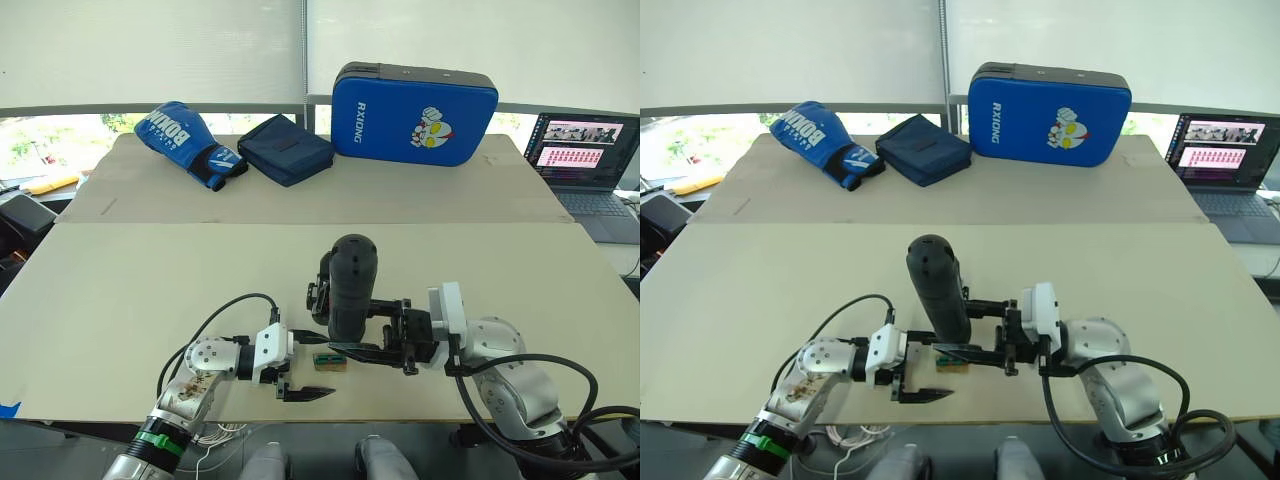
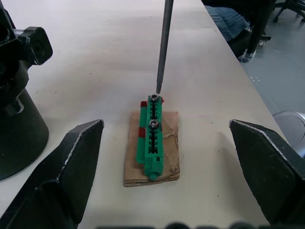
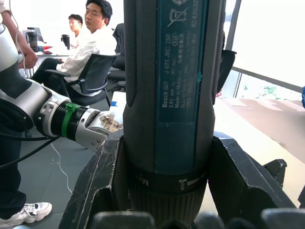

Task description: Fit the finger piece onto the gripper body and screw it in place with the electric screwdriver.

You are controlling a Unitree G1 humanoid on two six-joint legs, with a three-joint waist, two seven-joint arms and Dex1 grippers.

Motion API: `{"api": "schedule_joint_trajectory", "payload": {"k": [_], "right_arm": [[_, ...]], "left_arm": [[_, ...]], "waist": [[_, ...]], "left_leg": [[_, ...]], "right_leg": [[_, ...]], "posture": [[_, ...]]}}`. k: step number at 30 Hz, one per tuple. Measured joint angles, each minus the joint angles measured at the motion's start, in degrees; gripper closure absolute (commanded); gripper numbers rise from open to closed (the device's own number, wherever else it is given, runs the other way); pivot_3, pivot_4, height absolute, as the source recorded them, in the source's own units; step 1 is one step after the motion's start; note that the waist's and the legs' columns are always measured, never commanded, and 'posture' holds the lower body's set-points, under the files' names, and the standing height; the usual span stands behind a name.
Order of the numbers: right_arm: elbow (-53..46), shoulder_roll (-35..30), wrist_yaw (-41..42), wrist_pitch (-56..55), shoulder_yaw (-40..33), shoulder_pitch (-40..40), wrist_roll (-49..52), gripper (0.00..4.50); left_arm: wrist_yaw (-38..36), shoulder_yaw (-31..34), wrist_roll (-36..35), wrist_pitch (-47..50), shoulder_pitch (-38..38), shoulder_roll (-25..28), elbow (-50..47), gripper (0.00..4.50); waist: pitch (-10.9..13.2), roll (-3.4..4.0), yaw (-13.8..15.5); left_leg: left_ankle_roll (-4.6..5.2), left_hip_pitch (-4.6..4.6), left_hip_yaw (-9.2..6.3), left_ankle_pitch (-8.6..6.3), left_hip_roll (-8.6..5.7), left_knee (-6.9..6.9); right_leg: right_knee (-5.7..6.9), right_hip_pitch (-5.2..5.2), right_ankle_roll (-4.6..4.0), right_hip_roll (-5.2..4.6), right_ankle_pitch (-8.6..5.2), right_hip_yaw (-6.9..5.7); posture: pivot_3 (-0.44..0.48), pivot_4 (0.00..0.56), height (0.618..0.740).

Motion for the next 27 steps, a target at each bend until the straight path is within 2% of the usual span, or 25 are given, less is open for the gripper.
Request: {"api": "schedule_joint_trajectory", "payload": {"k": [27], "right_arm": [[1.1,-0.6,0.9,-0.5,0.4,0.0,0.0,2.60]], "left_arm": [[1.4,-0.3,0.0,0.1,0.8,-0.1,-0.6,0.00]], "waist": [[-0.1,0.06,0.1]], "left_leg": [[0.00,0.02,0.00,0.00,-0.01,0.00]], "right_leg": [[-0.01,0.03,0.00,-0.01,0.00,0.00]], "posture": [[0.000,0.150,0.740]]}}
